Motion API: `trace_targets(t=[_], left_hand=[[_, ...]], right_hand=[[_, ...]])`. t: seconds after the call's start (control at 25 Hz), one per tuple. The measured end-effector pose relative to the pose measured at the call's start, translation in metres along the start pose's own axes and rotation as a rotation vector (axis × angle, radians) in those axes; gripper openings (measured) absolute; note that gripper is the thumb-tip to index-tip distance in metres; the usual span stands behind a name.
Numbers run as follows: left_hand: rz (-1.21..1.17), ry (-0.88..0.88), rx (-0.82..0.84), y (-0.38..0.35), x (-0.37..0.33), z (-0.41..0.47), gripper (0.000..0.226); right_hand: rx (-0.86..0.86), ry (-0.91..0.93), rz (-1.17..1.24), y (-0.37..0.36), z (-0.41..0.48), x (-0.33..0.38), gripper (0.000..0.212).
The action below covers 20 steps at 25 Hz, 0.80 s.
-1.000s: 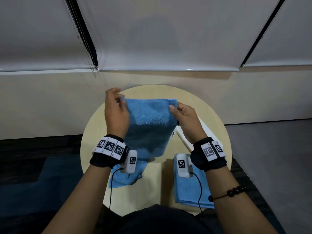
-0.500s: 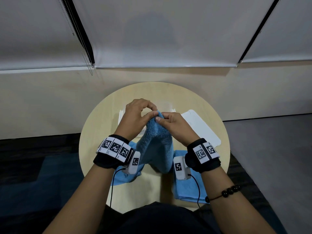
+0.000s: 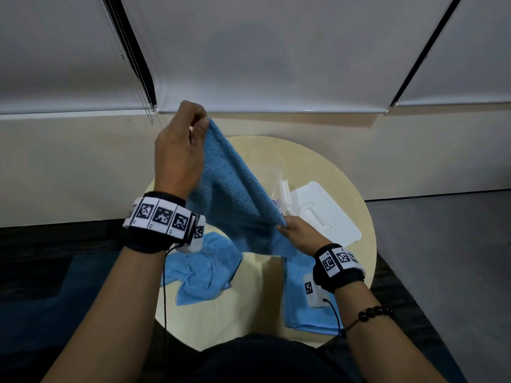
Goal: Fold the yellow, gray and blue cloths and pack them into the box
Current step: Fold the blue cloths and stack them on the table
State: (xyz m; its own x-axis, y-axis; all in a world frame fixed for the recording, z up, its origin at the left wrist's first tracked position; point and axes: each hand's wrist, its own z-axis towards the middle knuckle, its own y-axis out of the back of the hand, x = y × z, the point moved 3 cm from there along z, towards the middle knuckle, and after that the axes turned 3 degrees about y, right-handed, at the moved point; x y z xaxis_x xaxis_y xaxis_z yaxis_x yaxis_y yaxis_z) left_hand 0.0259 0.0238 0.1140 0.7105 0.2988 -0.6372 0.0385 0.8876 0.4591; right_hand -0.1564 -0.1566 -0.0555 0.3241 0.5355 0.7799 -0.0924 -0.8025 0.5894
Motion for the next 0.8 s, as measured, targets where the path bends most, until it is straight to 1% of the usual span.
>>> trace_targets(t=[0.12, 0.2, 0.24, 0.32, 0.4, 0.56, 0.68, 0.8], left_hand=[[0.017, 0.003, 0.003, -0.001, 0.013, 0.002, 0.017], [0.031, 0.027, -0.010, -0.004, 0.022, -0.001, 0.015], [0.031, 0.043, -0.016, -0.007, 0.026, -0.002, 0.014], [0.041, 0.084, 0.009, -0.011, 0.035, -0.006, 0.013], [0.037, 0.128, 0.103, -0.018, 0.042, -0.016, 0.010], [-0.003, 0.150, 0.408, -0.049, 0.045, -0.069, 0.011], [-0.037, 0.122, 0.609, -0.074, 0.040, -0.113, 0.005], [-0.064, 0.085, 0.655, -0.084, 0.037, -0.130, 0.006]], right_hand=[[0.062, -0.095, -0.011, -0.002, -0.003, -0.017, 0.035], [0.112, -0.144, 0.004, -0.003, -0.005, -0.020, 0.025], [0.122, -0.153, 0.042, -0.004, -0.004, -0.021, 0.022], [0.123, -0.180, 0.242, -0.007, -0.004, -0.018, 0.028], [0.121, -0.191, 0.490, -0.013, -0.004, -0.011, 0.031], [0.152, -0.170, 0.870, -0.028, 0.004, 0.014, 0.031], [0.166, -0.127, 0.979, -0.030, 0.008, 0.027, 0.039], [0.166, -0.105, 1.002, -0.028, 0.005, 0.031, 0.048]])
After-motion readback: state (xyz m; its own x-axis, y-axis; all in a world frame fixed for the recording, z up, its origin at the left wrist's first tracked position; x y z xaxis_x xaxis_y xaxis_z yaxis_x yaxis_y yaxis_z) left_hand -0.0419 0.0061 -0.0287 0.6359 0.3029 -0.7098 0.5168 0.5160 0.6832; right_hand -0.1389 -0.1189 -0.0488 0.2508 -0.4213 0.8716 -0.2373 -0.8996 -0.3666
